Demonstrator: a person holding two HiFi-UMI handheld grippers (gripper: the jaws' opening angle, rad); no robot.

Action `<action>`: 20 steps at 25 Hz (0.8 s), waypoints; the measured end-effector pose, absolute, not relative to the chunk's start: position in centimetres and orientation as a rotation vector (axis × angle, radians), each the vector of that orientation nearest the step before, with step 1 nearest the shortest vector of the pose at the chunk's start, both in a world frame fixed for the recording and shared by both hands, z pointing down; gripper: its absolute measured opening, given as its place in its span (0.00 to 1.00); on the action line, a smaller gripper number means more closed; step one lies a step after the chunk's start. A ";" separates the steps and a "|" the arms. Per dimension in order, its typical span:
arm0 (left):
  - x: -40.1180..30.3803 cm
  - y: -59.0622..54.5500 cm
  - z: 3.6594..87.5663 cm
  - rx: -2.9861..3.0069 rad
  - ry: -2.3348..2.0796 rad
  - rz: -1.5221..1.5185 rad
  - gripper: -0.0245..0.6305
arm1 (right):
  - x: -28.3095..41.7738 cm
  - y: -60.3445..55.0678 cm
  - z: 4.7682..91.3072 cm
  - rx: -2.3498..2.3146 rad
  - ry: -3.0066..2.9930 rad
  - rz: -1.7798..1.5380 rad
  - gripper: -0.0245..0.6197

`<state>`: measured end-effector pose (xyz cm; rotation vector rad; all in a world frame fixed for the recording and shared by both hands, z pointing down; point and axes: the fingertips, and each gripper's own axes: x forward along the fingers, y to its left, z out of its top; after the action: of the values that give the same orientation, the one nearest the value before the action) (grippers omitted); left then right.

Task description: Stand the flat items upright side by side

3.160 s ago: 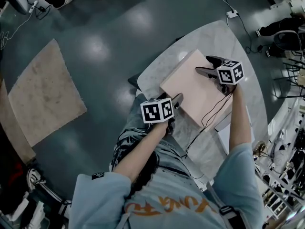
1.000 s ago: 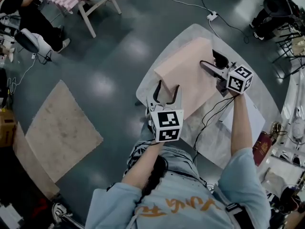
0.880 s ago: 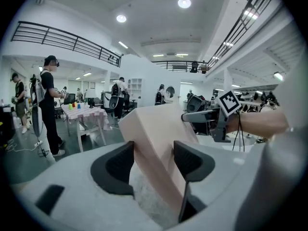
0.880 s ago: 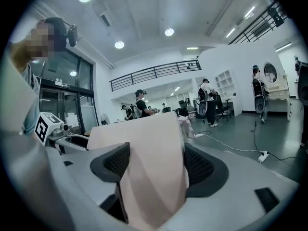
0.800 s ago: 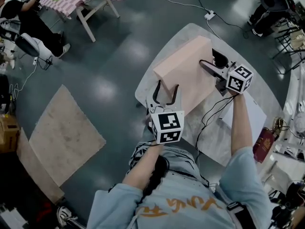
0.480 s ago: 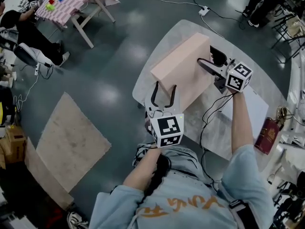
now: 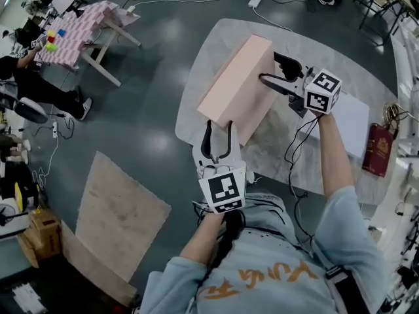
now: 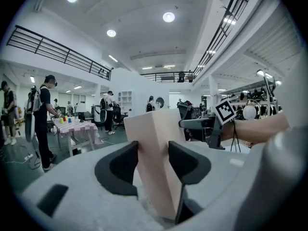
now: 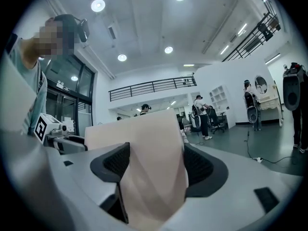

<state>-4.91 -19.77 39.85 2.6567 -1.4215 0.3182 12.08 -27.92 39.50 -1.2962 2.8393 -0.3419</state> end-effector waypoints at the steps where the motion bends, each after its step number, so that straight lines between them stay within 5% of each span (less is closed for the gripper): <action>1: -4.6 -19.4 39.8 2.665 -1.416 0.316 0.34 | 12.4 -27.5 39.5 -1.309 2.827 -0.342 0.57; 15: -2.2 -15.2 39.5 2.761 -1.295 0.295 0.32 | 15.7 -22.6 40.2 -1.450 2.649 -0.394 0.57; 20: -1.5 -14.0 40.4 2.832 -1.246 0.334 0.30 | 15.7 -21.8 40.5 -1.449 2.575 -0.420 0.46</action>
<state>-1.45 -13.99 40.38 2.8317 -1.2458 0.3342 15.70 -21.76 40.52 -1.4486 2.5752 -0.4200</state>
